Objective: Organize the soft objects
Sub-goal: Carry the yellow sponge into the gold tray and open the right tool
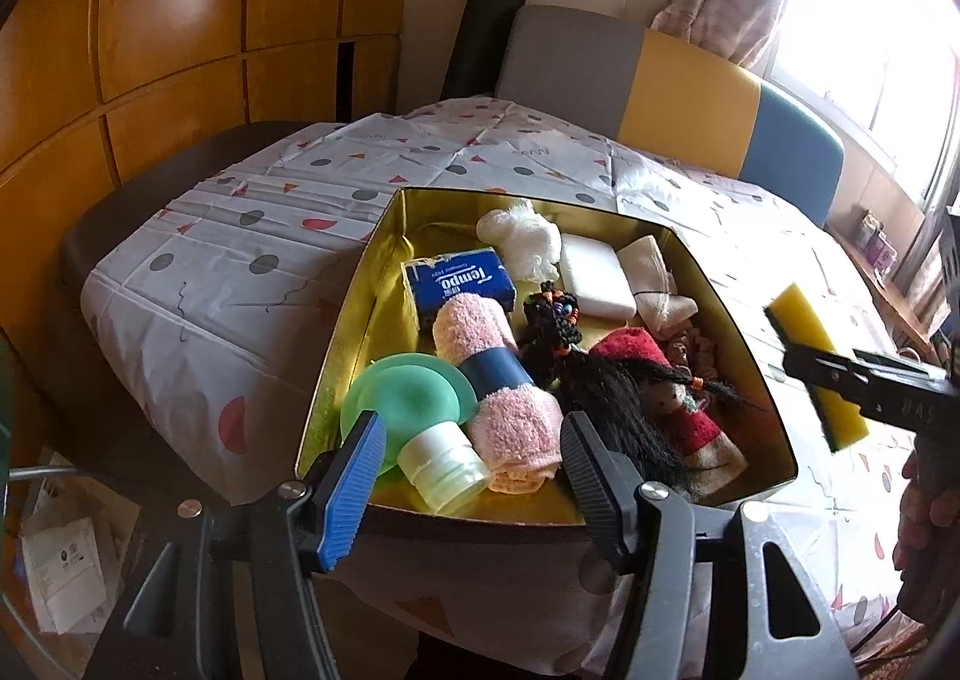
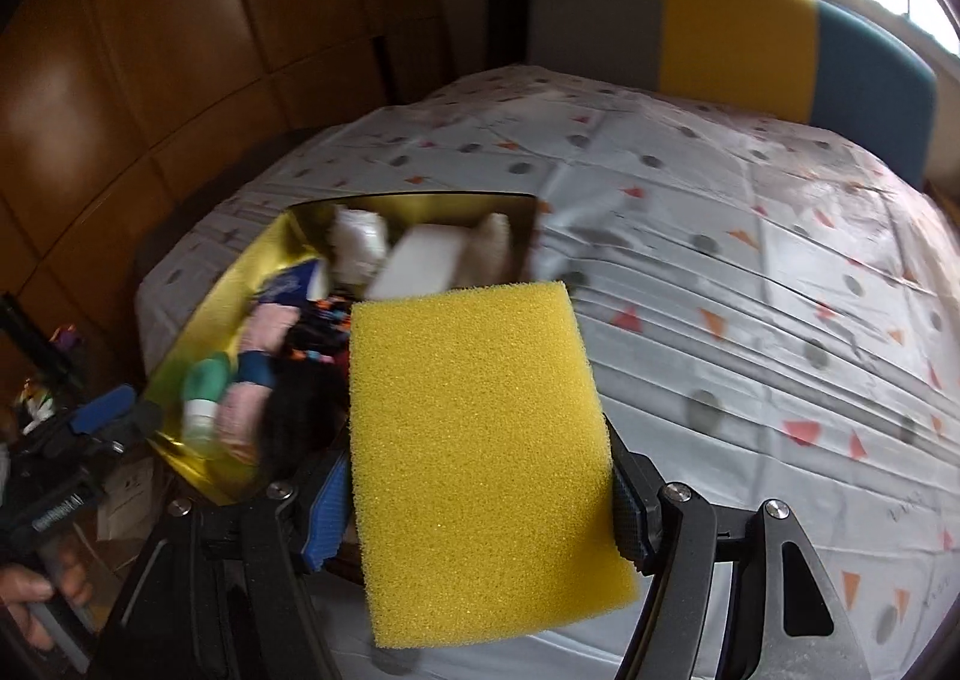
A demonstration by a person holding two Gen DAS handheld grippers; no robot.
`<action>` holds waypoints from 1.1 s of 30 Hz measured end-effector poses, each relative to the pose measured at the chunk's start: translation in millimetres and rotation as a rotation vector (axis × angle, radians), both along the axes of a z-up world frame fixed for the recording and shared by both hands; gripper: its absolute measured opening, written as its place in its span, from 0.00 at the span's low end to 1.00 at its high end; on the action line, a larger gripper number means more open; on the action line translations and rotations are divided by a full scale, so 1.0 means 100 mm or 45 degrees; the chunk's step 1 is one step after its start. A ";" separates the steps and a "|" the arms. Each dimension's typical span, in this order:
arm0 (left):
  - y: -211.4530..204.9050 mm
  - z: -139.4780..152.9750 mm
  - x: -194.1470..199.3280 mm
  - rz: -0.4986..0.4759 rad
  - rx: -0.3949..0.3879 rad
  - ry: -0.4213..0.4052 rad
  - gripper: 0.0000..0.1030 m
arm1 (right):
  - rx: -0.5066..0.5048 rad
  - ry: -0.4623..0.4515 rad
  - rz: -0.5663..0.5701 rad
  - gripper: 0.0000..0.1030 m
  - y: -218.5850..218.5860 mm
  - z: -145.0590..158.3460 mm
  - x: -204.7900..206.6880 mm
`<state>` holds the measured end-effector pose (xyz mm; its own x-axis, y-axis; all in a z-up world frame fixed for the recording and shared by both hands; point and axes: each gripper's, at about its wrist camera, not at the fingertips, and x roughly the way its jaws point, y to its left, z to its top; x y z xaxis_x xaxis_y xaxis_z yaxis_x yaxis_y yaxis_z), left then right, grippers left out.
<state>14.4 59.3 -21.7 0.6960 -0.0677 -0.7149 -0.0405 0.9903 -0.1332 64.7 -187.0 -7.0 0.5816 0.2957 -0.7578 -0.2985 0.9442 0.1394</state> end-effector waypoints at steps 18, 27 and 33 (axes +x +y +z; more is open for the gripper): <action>-0.08 -0.01 0.00 -0.051 0.011 0.011 0.60 | -0.215 0.037 0.150 0.69 0.79 -0.14 1.00; -0.10 -0.10 0.03 -0.057 0.018 0.050 0.60 | -0.344 0.142 0.164 0.69 1.03 -0.57 1.33; -0.08 -0.12 0.04 -0.050 0.015 0.060 0.60 | -0.332 0.150 0.187 0.75 1.05 -0.54 1.31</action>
<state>18.7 50.8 -33.9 0.6584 -0.0855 -0.7478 -0.0074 0.9927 -0.1200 195.4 -82.3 -60.7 0.4507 0.1567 -0.8788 -0.4303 0.9007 -0.0601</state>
